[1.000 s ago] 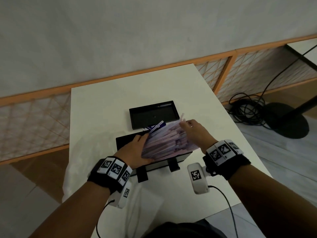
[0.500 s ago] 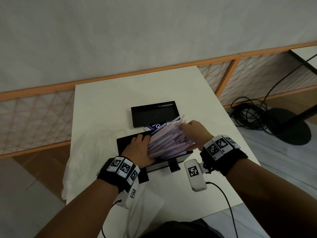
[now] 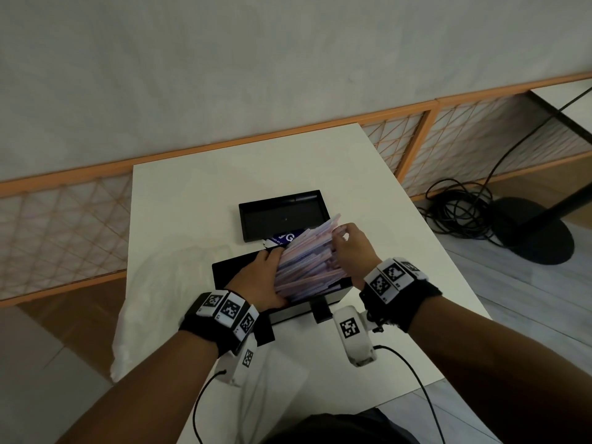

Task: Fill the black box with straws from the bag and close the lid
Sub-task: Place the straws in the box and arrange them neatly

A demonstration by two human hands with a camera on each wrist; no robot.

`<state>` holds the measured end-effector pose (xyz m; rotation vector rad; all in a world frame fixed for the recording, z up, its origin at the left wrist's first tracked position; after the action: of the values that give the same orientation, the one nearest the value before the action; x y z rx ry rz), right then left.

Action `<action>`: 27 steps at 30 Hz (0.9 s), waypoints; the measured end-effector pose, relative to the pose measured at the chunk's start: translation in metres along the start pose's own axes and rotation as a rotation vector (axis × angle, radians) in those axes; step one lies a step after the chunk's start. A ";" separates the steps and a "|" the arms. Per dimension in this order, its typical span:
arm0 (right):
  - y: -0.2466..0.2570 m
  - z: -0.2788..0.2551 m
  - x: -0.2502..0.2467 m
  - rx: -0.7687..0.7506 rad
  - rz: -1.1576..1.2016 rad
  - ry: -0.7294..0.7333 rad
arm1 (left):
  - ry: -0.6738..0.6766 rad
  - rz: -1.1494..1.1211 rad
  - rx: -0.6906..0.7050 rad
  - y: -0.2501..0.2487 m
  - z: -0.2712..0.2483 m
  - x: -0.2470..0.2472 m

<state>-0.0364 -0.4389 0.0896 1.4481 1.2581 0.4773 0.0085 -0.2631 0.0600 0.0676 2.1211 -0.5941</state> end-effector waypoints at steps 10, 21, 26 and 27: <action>-0.007 -0.002 -0.004 0.035 0.100 0.022 | -0.064 0.299 0.034 -0.006 -0.005 -0.016; 0.004 -0.015 -0.016 -0.075 0.015 0.018 | -0.044 0.116 -0.002 0.017 -0.001 -0.007; 0.004 -0.016 -0.027 -0.048 -0.032 0.092 | -0.044 0.059 0.006 0.019 0.001 -0.003; 0.004 -0.018 -0.026 -0.056 -0.061 0.112 | -0.044 0.043 0.008 0.020 0.002 -0.002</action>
<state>-0.0588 -0.4524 0.1074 1.3479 1.3635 0.5547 0.0165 -0.2460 0.0534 0.1029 2.0698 -0.5737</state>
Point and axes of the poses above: each hand's wrist, its own z-axis towards the middle knuckle, its own x-axis out of the palm, y = z × x, the point moved 5 cm from there along z, towards the middle knuckle, and after that the axes turned 10 degrees about -x, right-handed, at the moved point
